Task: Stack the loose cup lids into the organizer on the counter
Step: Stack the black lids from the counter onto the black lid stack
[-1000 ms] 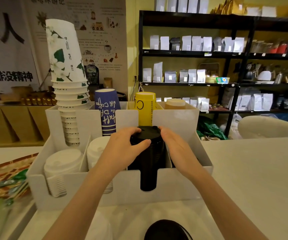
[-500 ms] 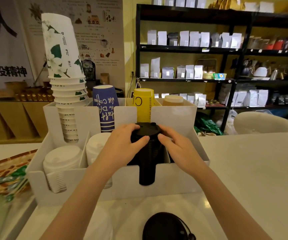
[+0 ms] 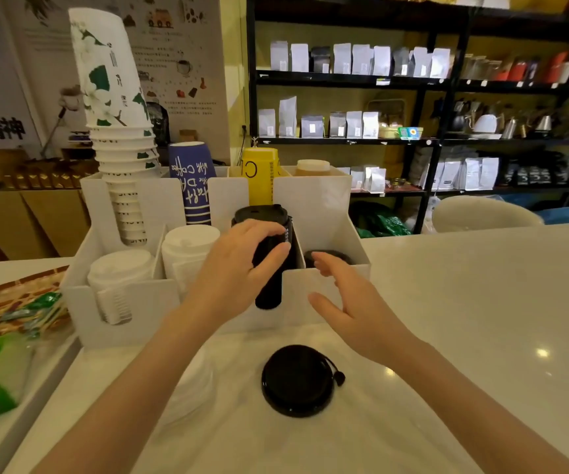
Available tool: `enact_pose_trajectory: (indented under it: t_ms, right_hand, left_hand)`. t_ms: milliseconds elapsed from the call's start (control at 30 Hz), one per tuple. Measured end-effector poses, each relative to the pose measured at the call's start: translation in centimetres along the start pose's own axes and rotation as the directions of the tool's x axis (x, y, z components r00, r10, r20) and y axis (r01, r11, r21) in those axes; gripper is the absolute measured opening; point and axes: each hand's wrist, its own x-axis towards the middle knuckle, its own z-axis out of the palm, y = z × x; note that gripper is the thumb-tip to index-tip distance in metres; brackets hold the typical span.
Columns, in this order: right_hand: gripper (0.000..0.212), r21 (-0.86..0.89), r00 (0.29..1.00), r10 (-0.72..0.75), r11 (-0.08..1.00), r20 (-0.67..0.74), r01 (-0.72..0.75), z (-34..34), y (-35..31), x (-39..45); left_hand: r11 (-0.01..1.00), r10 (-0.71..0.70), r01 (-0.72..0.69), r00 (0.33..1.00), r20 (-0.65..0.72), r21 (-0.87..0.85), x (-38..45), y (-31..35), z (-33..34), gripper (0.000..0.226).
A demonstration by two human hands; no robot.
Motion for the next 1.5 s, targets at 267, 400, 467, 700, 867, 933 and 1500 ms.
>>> enact_pose_trajectory:
  t_ms: [267, 400, 467, 700, 867, 933, 1500]
  right_hand:
    - [0.056, -0.045, 0.992, 0.072, 0.997, 0.099, -0.068, 1.5, 2.1, -5.3]
    - [0.056, -0.092, 0.982, 0.116, 0.990, 0.146, -0.103, 2.2, 2.9, -6.2]
    - [0.055, -0.109, 0.975, 0.136, 0.987, 0.173, -0.119, 2.3, 3.1, -6.3]
    - [0.040, -0.120, 0.970, 0.158, 0.983, 0.184, -0.137, 2.4, 3.5, -6.6]
    - [0.030, -0.069, 0.972, 0.148, 0.988, 0.182, -0.137, 2.6, 3.5, -6.5]
    - [0.028, -0.011, 0.975, 0.152, 0.988, 0.160, -0.152, 2.5, 3.3, -6.4]
    - [0.031, 0.246, 0.998, 0.044, 0.969, -0.041, -0.033, -1.0, -0.8, -0.1]
  left_hand:
    - [0.978, -0.183, 0.206, 0.929, 0.323, -0.039, -7.2, -1.2, 3.3, 0.043]
    - [0.958, -0.219, 0.271, 0.899, 0.380, -0.089, -10.1, -1.0, 4.3, 0.058]
    - [0.966, -0.207, 0.253, 0.877, 0.433, -0.052, -10.7, -1.2, 4.7, 0.070]
    - [0.964, -0.217, 0.265, 0.832, 0.510, -0.022, -11.2, -1.5, 4.9, 0.092]
    - [0.954, -0.236, 0.296, 0.849, 0.473, -0.055, -11.2, -1.4, 4.9, 0.085]
    - [0.944, -0.257, 0.321, 0.864, 0.434, -0.081, -11.1, -1.3, 4.8, 0.082]
    - [0.934, -0.249, 0.244, 0.968, 0.016, -0.261, -5.0, 1.6, 0.8, 0.081]
